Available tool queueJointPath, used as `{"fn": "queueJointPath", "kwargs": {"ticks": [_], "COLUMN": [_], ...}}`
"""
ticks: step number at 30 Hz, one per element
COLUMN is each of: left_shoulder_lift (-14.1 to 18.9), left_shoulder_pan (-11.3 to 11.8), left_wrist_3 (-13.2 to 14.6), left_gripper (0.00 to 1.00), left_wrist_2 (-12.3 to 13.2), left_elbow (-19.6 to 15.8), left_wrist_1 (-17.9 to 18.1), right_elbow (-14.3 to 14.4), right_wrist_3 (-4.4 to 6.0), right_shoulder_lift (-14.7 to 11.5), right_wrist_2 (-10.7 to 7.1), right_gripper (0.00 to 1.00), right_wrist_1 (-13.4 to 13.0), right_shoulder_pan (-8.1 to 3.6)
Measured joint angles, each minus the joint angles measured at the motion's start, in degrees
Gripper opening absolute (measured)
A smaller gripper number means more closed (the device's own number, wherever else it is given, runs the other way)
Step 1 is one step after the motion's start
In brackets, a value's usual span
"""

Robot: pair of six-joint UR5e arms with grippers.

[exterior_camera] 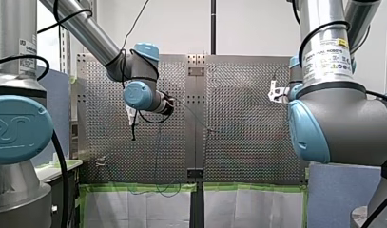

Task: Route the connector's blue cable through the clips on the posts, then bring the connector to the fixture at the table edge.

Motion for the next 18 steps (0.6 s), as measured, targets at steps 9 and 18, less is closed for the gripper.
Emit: {"fn": "queueJointPath", "kwargs": {"ticks": [9,18], "left_shoulder_lift": [0.0,0.0], "left_shoulder_pan": [0.1,0.5], "left_wrist_3": [1.5,2.1], "left_gripper": [1.00,1.00], "left_wrist_2": [-0.5,-1.0], "left_elbow": [0.0,0.0], "left_wrist_1": [0.6,1.2], "right_elbow": [-0.2,-2.7], "right_wrist_3": [-0.32,-2.16], "right_shoulder_lift": [0.2,0.3], "right_wrist_2": [-3.85,-8.22], "right_gripper": [0.00,0.00], "right_wrist_1": [-3.9,-2.6], "right_shoulder_pan": [-1.86,-3.87]}}
